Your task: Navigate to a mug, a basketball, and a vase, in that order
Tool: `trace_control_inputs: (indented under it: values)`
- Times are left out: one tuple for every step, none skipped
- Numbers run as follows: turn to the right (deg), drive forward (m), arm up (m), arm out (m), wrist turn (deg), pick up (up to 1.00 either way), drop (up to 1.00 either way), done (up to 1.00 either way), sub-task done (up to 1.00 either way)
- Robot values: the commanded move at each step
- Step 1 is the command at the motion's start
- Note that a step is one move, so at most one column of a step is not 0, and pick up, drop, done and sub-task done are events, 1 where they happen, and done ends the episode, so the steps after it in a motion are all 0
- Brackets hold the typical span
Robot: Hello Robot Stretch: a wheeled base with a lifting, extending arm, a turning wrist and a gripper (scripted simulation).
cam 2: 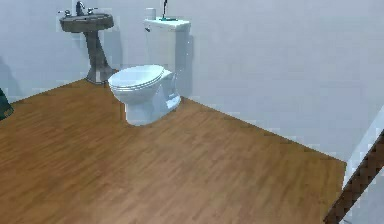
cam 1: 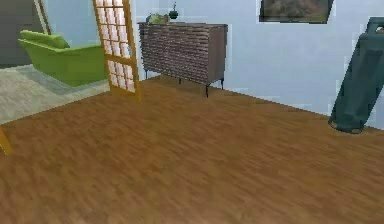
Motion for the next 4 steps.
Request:
trace_control_inputs:
  values:
    - [-6.0, 0.00, 0.00, 0.00, 0.0, 0.00, 0.00, 0.00, 0.00]
    - [0.0, 0.45, 0.00, 0.00, 0.0, 0.00, 0.00, 0.00, 0.00]
    - [-27.0, 0.00, 0.00, 0.00, 0.0, 0.00, 0.00, 0.00, 0.00]
    - [0.0, 1.00, 0.00, 0.00, 0.0, 0.00, 0.00, 0.00, 0.00]
